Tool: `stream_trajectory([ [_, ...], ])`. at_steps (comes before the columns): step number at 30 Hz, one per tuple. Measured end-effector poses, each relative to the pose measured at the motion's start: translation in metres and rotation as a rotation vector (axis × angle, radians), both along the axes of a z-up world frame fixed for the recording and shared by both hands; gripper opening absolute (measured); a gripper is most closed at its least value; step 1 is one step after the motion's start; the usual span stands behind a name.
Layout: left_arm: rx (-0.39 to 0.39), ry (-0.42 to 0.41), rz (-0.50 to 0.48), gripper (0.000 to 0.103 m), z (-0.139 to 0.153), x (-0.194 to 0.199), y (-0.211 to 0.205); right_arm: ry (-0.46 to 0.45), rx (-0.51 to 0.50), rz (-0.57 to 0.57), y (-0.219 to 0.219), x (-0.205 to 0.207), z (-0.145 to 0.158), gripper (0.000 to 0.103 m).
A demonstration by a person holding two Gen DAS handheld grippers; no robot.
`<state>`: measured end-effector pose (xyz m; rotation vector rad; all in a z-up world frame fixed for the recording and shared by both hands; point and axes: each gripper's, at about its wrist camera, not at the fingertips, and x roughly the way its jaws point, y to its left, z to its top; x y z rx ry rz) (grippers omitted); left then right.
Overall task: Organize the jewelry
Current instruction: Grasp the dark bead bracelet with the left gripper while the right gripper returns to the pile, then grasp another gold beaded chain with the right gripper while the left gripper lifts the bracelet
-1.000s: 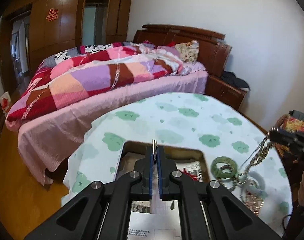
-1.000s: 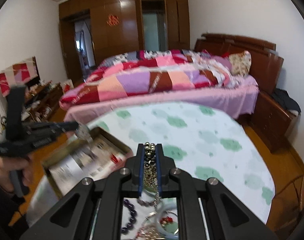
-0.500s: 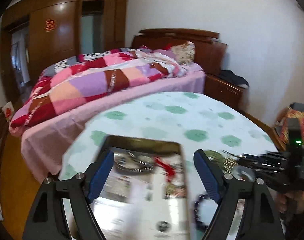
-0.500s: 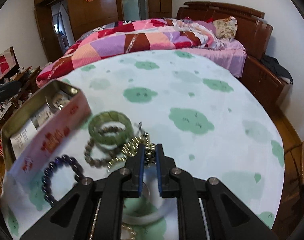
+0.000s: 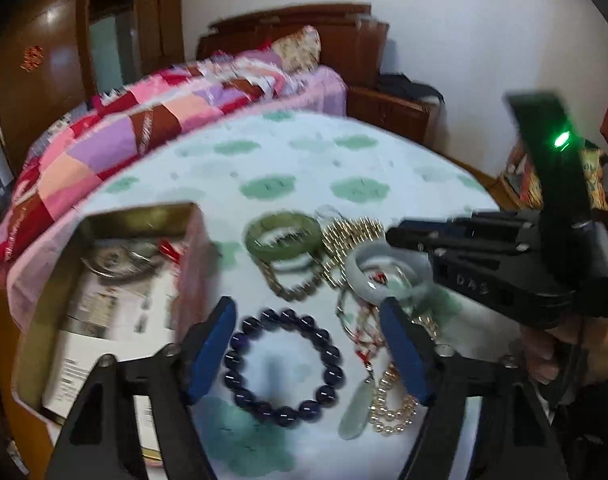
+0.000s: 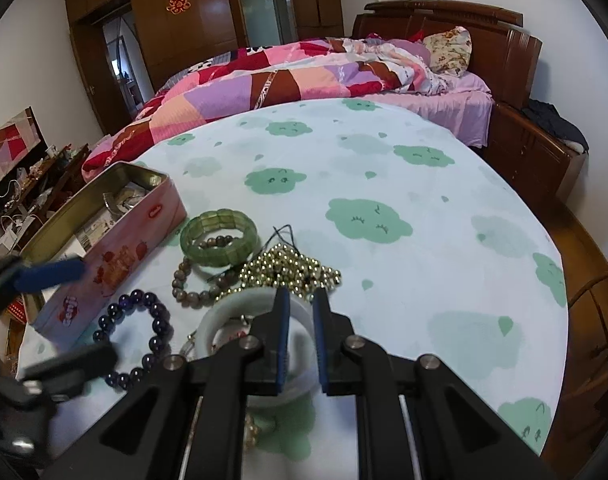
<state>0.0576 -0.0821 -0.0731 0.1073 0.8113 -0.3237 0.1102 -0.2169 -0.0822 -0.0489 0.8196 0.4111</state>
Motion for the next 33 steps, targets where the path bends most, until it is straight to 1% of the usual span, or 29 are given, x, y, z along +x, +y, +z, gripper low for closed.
stream_trajectory([
  [1, 0.004, 0.028, 0.002, 0.064, -0.007, 0.004, -0.002, -0.001, 0.003, -0.001, 0.0, 0.0, 0.0, 0.015],
  [2, 0.003, 0.054, 0.003, 0.056, -0.014, 0.007, -0.002, -0.001, 0.007, -0.002, 0.0, -0.001, -0.001, 0.015],
  [3, -0.005, 0.092, 0.0, 0.05, -0.022, 0.011, -0.002, -0.001, 0.011, -0.004, -0.001, -0.002, -0.001, 0.015],
  [4, -0.011, 0.119, 0.006, 0.048, -0.027, 0.013, -0.001, -0.001, 0.014, -0.005, 0.0, -0.002, -0.002, 0.015],
  [5, -0.024, 0.121, 0.008, 0.047, -0.029, 0.012, 0.0, -0.002, 0.017, -0.005, 0.0, -0.003, -0.002, 0.015],
  [7, -0.048, 0.127, 0.006, 0.042, -0.028, 0.012, 0.003, -0.006, 0.02, -0.005, 0.0, -0.004, -0.003, 0.015],
  [8, -0.056, 0.131, 0.002, 0.031, -0.028, 0.013, 0.003, -0.004, 0.021, -0.005, 0.0, -0.004, -0.003, 0.015],
  [9, -0.053, 0.136, -0.007, 0.015, -0.029, 0.013, 0.002, -0.005, 0.022, -0.006, -0.001, -0.004, -0.003, 0.015],
  [11, -0.056, 0.142, -0.034, 0.013, -0.03, 0.011, -0.001, -0.004, 0.024, -0.009, -0.001, -0.004, -0.004, 0.015],
  [14, -0.063, 0.143, -0.044, 0.013, -0.029, 0.009, -0.001, -0.006, 0.037, -0.022, -0.004, -0.004, -0.005, 0.015],
  [17, -0.066, 0.118, -0.046, 0.013, -0.023, 0.006, 0.0, -0.004, 0.046, -0.028, -0.006, -0.004, -0.003, 0.016],
  [19, -0.084, 0.089, -0.043, 0.013, -0.014, 0.003, 0.003, 0.003, 0.047, -0.028, -0.006, -0.001, -0.003, 0.027],
  [21, -0.098, 0.06, -0.037, 0.013, -0.005, 0.0, 0.008, -0.004, 0.046, -0.035, -0.007, 0.002, 0.001, 0.061],
  [22, -0.108, 0.045, -0.033, 0.013, 0.001, -0.001, 0.011, -0.011, 0.047, -0.035, -0.006, 0.002, 0.003, 0.064],
  [23, -0.116, 0.035, -0.029, 0.013, 0.005, -0.002, 0.013, -0.026, 0.041, -0.034, -0.004, 0.004, 0.007, 0.064],
  [24, -0.125, 0.025, -0.024, 0.013, 0.01, -0.002, 0.016, -0.029, 0.03, -0.032, -0.002, 0.007, 0.01, 0.062],
  [25, -0.136, 0.013, -0.017, 0.013, 0.015, -0.002, 0.019, -0.025, 0.023, -0.028, 0.0, 0.011, 0.012, 0.06],
  [27, -0.151, -0.002, -0.01, 0.013, 0.021, -0.002, 0.023, -0.008, 0.022, -0.017, 0.004, 0.021, 0.014, 0.053],
  [28, -0.158, -0.009, -0.008, 0.013, 0.024, -0.002, 0.025, 0.01, 0.008, -0.011, 0.008, 0.028, 0.013, 0.052],
  [30, -0.166, -0.02, -0.009, 0.013, 0.029, -0.001, 0.027, 0.053, -0.023, 0.011, 0.017, 0.039, 0.007, 0.043],
  [31, -0.17, -0.025, -0.009, 0.013, 0.031, -0.001, 0.029, 0.082, -0.042, 0.029, 0.022, 0.045, 0.002, 0.04],
  [32, -0.174, -0.028, -0.006, 0.013, 0.034, -0.001, 0.03, 0.117, -0.071, 0.038, 0.027, 0.05, -0.005, 0.031],
  [33, -0.178, -0.031, -0.006, 0.013, 0.035, -0.001, 0.031, 0.131, -0.085, 0.038, 0.028, 0.052, -0.009, 0.022],
])
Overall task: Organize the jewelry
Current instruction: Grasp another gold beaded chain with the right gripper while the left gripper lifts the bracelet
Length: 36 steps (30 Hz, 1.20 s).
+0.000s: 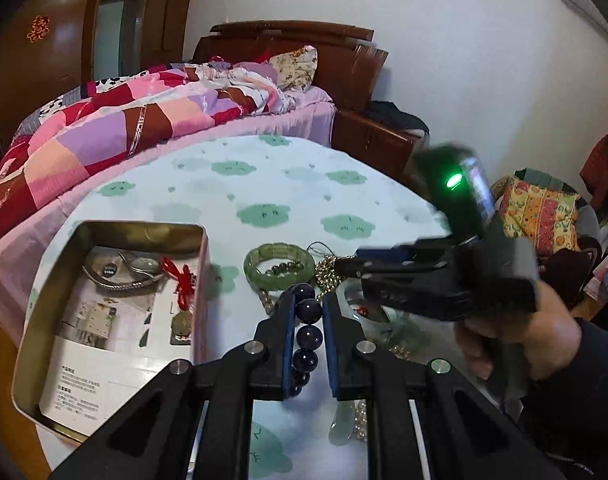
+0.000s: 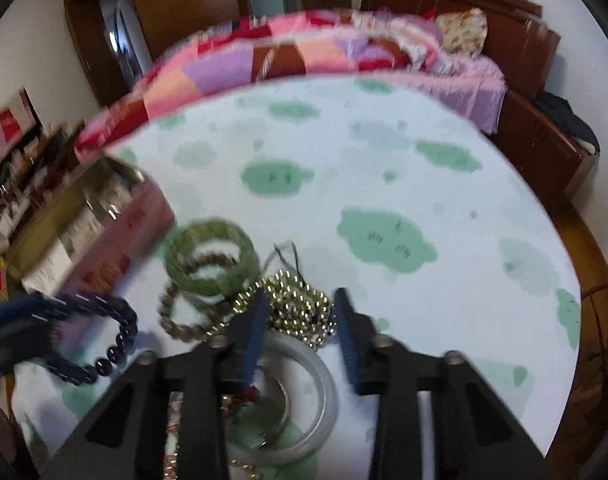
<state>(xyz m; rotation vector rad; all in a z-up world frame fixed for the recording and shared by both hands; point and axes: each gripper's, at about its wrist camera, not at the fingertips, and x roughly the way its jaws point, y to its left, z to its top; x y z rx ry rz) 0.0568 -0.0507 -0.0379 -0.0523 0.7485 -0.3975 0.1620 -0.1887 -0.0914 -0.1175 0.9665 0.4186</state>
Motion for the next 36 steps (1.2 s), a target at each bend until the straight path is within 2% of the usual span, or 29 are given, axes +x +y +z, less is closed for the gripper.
stream_trajectory([
  [4, -0.019, -0.013, 0.005, 0.013, 0.008, -0.002, 0.006, -0.006, 0.002, 0.008, -0.003, -0.006, 0.0, 0.007],
  [11, -0.031, -0.055, 0.0, 0.013, 0.027, -0.006, 0.008, -0.114, 0.034, -0.013, -0.014, -0.025, 0.029, 0.007],
  [18, -0.056, -0.099, 0.009, 0.013, 0.051, -0.008, 0.018, -0.229, 0.084, -0.012, -0.016, -0.039, 0.076, 0.007],
  [25, -0.054, -0.147, 0.033, 0.013, 0.072, -0.01, 0.035, -0.303, 0.105, 0.018, -0.006, -0.044, 0.111, 0.007],
  [36, -0.033, -0.203, 0.118, 0.013, 0.09, -0.004, 0.079, -0.38, 0.111, 0.094, 0.028, -0.055, 0.142, 0.007],
])
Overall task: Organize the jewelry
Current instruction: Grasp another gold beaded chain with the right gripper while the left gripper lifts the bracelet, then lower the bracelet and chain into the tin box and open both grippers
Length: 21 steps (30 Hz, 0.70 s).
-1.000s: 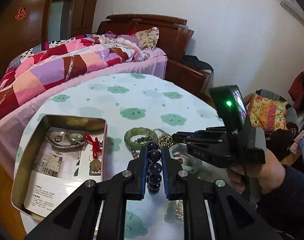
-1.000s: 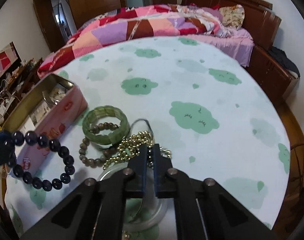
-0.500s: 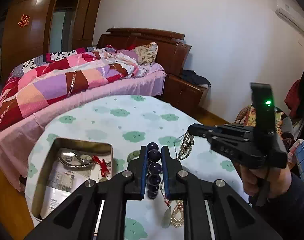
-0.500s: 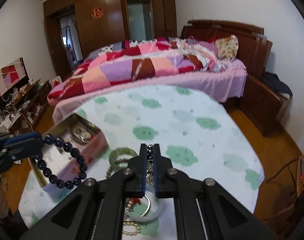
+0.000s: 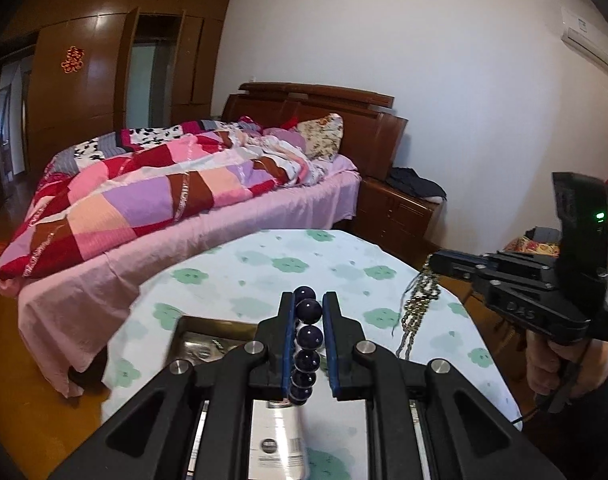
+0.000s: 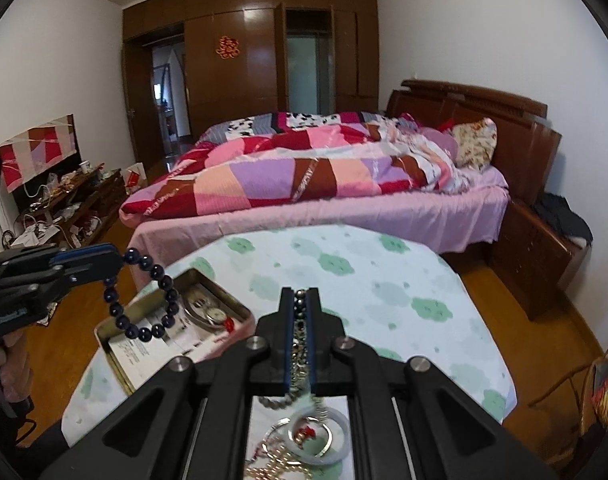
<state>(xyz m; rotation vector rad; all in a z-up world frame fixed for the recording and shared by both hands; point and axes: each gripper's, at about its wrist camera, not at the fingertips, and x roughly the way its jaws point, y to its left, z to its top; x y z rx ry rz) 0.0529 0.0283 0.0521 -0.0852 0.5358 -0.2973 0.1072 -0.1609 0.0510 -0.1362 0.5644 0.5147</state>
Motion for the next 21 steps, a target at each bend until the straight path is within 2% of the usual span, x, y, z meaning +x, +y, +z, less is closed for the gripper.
stream_trajectory([
  [7, -0.002, 0.014, 0.056, 0.013, -0.008, 0.008, 0.025, -0.023, -0.002, 0.064, 0.033, -0.003, 0.01, 0.007],
  [21, -0.019, 0.048, 0.106, 0.013, -0.024, 0.017, 0.058, -0.025, -0.005, 0.162, 0.088, -0.011, 0.013, 0.007],
])
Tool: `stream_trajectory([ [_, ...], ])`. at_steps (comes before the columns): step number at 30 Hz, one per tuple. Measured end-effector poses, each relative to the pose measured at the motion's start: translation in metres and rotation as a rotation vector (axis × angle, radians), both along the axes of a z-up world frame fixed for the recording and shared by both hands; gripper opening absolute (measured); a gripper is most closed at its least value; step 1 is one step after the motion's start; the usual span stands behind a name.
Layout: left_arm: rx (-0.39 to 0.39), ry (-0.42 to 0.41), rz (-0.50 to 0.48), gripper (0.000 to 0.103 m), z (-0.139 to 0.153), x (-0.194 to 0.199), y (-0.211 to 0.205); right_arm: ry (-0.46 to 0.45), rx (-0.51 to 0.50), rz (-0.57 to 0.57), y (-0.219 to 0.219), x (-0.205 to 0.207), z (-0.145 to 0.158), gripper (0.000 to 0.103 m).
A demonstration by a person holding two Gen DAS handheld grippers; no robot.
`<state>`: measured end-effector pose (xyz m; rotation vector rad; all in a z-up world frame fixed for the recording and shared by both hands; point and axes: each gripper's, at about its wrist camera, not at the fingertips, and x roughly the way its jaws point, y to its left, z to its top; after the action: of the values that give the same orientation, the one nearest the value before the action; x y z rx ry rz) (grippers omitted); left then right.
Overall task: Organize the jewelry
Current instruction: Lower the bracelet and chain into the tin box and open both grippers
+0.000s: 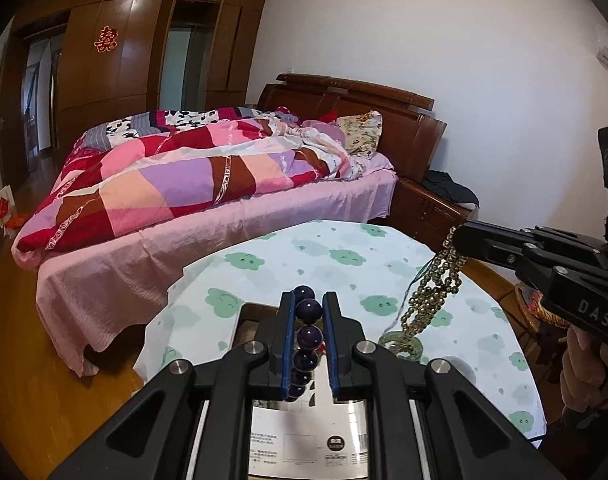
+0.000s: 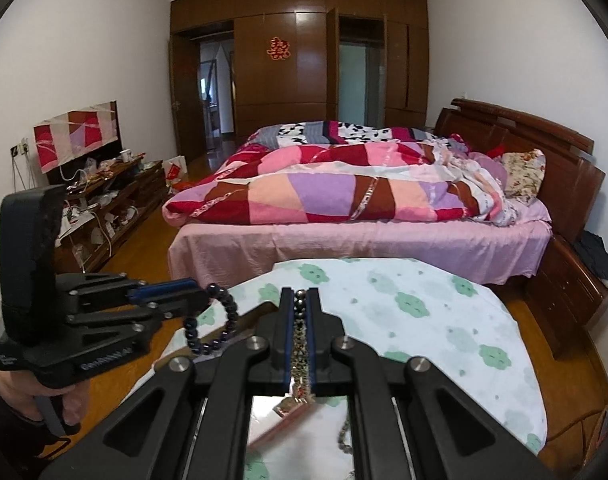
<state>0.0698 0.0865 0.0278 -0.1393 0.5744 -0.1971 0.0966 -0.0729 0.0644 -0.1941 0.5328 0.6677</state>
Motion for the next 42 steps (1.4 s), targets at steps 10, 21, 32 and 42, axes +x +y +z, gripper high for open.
stream_trajectory([
  [10, -0.006, 0.045, 0.001, 0.013, -0.02, 0.016, 0.01, 0.032, -0.036, 0.045, 0.03, 0.003, -0.022, 0.007],
  [21, 0.047, 0.099, 0.019, 0.013, -0.053, 0.032, 0.01, 0.124, -0.068, 0.036, 0.046, 0.016, -0.066, 0.007],
  [32, 0.098, 0.123, 0.031, 0.013, -0.073, 0.033, 0.006, 0.208, -0.109, 0.007, 0.045, 0.02, -0.103, 0.007],
  [42, 0.11, 0.144, 0.036, 0.013, -0.081, 0.035, 0.004, 0.237, -0.112, 0.002, 0.045, 0.021, -0.114, 0.007],
])
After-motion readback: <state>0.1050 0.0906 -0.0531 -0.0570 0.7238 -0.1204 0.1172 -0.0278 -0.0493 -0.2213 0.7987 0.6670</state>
